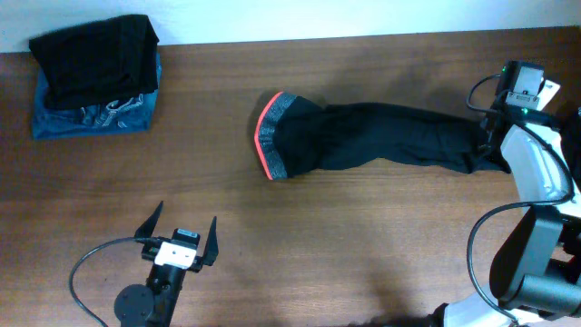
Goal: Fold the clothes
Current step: 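Move the left gripper to the waistband and grasp it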
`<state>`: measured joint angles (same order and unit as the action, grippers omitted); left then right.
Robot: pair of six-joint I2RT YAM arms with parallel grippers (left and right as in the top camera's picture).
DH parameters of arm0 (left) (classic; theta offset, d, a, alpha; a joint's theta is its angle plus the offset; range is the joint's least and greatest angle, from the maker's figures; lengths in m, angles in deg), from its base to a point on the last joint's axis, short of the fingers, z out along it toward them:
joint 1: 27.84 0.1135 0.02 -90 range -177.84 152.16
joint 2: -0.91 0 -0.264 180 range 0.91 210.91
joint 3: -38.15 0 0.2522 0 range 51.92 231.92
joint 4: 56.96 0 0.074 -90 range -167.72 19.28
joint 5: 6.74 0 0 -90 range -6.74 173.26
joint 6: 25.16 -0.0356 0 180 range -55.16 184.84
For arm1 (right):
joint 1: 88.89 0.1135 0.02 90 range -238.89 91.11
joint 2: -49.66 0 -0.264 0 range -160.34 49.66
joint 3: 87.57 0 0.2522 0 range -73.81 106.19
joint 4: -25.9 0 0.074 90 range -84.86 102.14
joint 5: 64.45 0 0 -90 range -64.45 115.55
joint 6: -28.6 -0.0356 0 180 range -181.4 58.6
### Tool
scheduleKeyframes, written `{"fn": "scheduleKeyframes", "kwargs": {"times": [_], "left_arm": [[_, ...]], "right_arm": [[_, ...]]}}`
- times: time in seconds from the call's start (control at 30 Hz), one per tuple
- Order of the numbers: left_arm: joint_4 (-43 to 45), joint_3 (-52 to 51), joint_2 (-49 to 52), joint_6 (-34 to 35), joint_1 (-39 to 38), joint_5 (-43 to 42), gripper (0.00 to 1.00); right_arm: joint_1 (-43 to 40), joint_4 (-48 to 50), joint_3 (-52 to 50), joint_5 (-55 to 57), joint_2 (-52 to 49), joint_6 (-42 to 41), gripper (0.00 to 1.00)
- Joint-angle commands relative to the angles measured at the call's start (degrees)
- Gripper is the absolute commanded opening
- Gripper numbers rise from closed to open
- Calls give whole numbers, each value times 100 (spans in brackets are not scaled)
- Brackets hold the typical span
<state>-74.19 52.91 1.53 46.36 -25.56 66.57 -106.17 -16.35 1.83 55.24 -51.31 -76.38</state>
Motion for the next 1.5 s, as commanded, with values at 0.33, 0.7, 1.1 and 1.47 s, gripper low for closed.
{"fn": "scheduleKeyframes", "kwargs": {"times": [0.33, 0.7, 1.1, 1.47], "left_arm": [[2041, 28, 1073, 1768, 22, -2382, 99], [4697, 2100, 4610, 2094, -44, -4885, 99], [1543, 5678, 9029, 1408, -1167, -4885, 99], [1943, 6273, 10839, 2538, -1569, -2806, 100]], "right_arm": [[-37, -26, 44, -262, 17, -55, 4], [-37, -219, 44, -446, 17, -55, 4], [-37, -216, 44, -468, 17, -55, 4], [-37, -170, 44, -682, 17, -55, 4]]}}
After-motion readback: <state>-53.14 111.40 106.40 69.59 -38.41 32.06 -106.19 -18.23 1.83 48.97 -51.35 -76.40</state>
